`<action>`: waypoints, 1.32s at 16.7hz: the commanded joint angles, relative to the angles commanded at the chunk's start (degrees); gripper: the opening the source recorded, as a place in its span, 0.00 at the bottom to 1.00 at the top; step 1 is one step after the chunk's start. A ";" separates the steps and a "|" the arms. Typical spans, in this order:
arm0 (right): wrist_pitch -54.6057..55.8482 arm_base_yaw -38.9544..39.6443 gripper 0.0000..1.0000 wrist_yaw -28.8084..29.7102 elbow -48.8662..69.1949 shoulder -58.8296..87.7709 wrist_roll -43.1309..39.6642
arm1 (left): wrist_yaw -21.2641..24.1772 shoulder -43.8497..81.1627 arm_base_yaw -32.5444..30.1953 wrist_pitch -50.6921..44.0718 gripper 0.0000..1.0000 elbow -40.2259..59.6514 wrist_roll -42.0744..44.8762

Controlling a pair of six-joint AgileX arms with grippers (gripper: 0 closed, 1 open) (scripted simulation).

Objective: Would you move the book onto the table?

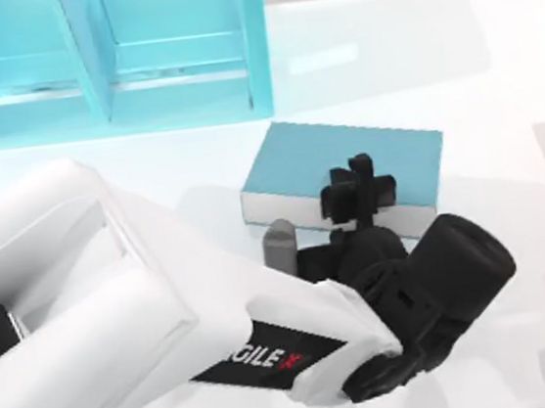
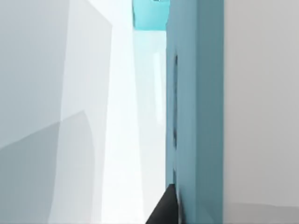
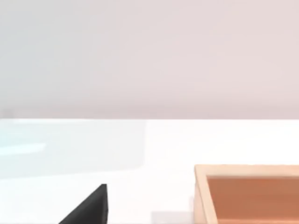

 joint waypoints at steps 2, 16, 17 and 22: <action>0.00 0.00 1.00 0.00 0.00 0.00 0.00 | 0.00 0.00 0.00 0.00 0.08 0.00 0.00; 0.00 0.00 1.00 0.00 0.00 0.00 0.00 | 0.00 0.00 0.00 0.00 1.00 0.00 0.00; 0.00 0.00 1.00 0.00 0.00 0.00 0.00 | 0.00 0.00 0.00 0.00 1.00 0.00 0.00; 0.00 0.00 1.00 0.00 0.00 0.00 0.00 | 0.00 0.00 0.00 0.00 1.00 0.00 0.00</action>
